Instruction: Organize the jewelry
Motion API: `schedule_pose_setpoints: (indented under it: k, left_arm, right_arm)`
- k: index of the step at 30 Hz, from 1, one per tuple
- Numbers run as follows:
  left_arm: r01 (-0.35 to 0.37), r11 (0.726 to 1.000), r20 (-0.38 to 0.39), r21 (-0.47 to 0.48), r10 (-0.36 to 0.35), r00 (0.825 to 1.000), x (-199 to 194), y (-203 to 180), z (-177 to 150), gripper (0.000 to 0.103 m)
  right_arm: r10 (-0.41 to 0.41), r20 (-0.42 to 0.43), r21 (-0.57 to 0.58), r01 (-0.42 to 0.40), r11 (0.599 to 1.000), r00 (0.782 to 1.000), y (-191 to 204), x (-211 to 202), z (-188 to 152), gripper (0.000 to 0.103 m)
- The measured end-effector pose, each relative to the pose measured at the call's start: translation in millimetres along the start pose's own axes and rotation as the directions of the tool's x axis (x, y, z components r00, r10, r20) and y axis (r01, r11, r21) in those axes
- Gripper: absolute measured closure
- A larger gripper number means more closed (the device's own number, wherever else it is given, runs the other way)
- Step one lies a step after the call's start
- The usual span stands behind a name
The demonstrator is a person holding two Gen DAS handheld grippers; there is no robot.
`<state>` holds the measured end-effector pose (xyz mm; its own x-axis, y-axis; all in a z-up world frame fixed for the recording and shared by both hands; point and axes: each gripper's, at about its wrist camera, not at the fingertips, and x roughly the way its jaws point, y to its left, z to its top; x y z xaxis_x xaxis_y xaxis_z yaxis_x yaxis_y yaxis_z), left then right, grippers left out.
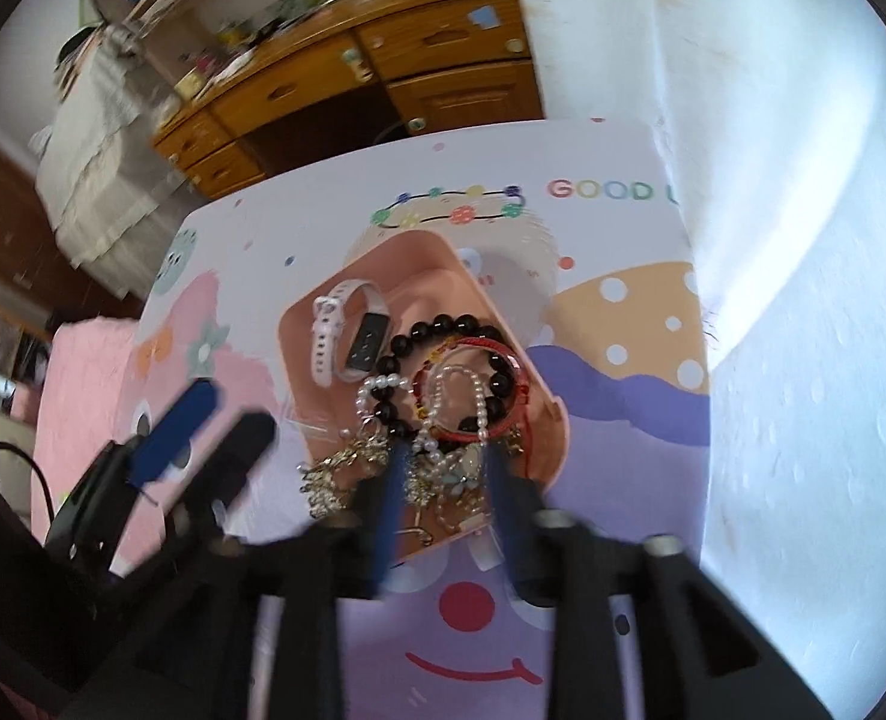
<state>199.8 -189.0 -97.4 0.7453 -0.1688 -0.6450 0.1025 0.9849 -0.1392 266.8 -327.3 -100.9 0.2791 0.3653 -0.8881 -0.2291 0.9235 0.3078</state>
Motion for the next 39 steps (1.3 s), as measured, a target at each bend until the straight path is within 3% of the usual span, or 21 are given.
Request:
schedule_pose_setpoints:
  k: [1, 4, 6, 8, 10, 13, 15, 17, 20, 23, 26, 28, 31, 34, 37, 39]
  left_arm:
    - [0.004, 1.000, 0.014, -0.007, -0.004, 1.000, -3.6, 3.4, 0.2, 0.024]
    - [-0.013, 1.000, 0.013, 0.002, 0.013, 1.000, -15.5, 16.4, -3.3, 0.017]
    - [-0.060, 0.998, -0.042, 0.009, 0.061, 0.997, -19.0, 31.9, -6.8, 0.015]
    - [-0.085, 0.996, -0.118, 0.013, 0.086, 0.989, -22.8, 49.3, -11.1, 0.015]
    - [-0.109, 0.994, -0.222, 0.010, 0.108, 0.969, -30.3, 73.5, -18.9, 0.015]
    - [-0.064, 0.998, -0.367, 0.006, 0.062, 0.928, -49.6, 112.9, -37.2, 0.015]
    - [-0.058, 0.998, -0.447, 0.018, 0.060, 0.892, -69.3, 140.5, -52.4, 0.015]
    - [-0.084, 0.995, -0.477, 0.048, 0.097, 0.874, -89.6, 155.2, -62.9, 0.015]
    - [-0.146, 0.978, -0.471, 0.147, 0.199, 0.859, -129.1, 163.2, -71.9, 0.015]
    - [-0.110, 0.971, -0.467, 0.214, 0.200, 0.862, -161.2, 153.8, -70.3, 0.015]
    - [-0.101, 0.963, -0.447, 0.250, 0.207, 0.870, -186.3, 141.1, -59.7, 0.015]
    - [-0.082, 0.961, -0.399, 0.265, 0.187, 0.898, -202.9, 128.1, -43.8, 0.015]
    - [-0.095, 0.953, -0.336, 0.289, 0.194, 0.922, -219.3, 112.3, -23.3, 0.012]
    - [-0.129, 0.961, -0.296, 0.243, 0.201, 0.934, -234.7, 109.0, 2.3, 0.005]
    - [-0.148, 0.980, -0.292, 0.131, 0.181, 0.939, -250.0, 116.7, 19.8, 0.002]
    - [-0.159, 0.985, -0.276, 0.073, 0.173, 0.946, -258.9, 120.1, 21.9, 0.001]
  right_arm:
    - [-0.007, 0.009, 0.003, 0.007, 1.000, 1.000, 1.4, -1.0, -1.4, 0.063]
    - [-0.028, 0.026, 0.027, 0.028, 0.999, 0.999, 8.0, -2.2, -8.3, 0.057]
    - [-0.065, 0.033, 0.040, 0.064, 0.997, 0.997, 12.9, -0.9, -14.1, 0.047]
    - [-0.158, 0.057, 0.078, 0.154, 0.985, 0.986, 20.2, -1.1, -28.4, 0.041]
    - [-0.203, 0.074, 0.143, 0.191, 0.971, 0.976, 27.0, -4.7, -49.1, 0.041]
    - [-0.223, 0.104, 0.256, 0.191, 0.948, 0.969, 43.6, -18.9, -93.2, 0.038]
    - [-0.317, 0.088, 0.282, 0.282, 0.917, 0.944, 59.3, -27.8, -118.6, 0.030]
    - [-0.365, 0.045, 0.287, 0.338, 0.896, 0.930, 79.7, -35.0, -147.5, 0.023]
    - [-0.327, -0.050, 0.314, 0.326, 0.892, 0.944, 103.7, -37.6, -185.0, 0.021]
    - [-0.288, -0.121, 0.294, 0.312, 0.904, 0.950, 131.5, -41.2, -212.7, 0.020]
    - [-0.261, -0.126, 0.333, 0.288, 0.898, 0.957, 152.8, -54.2, -220.5, 0.015]
    - [-0.231, -0.091, 0.304, 0.248, 0.920, 0.969, 167.9, -68.0, -214.2, 0.014]
    - [-0.268, -0.024, 0.218, 0.266, 0.939, 0.963, 187.3, -95.6, -195.8, 0.014]
    - [-0.267, 0.009, 0.234, 0.257, 0.938, 0.964, 188.0, -121.5, -185.7, 0.014]
    - [-0.208, 0.064, 0.256, 0.185, 0.949, 0.976, 188.9, -145.5, -178.5, 0.009]
    - [-0.222, 0.092, 0.240, 0.195, 0.951, 0.971, 192.9, -154.1, -177.5, 0.008]
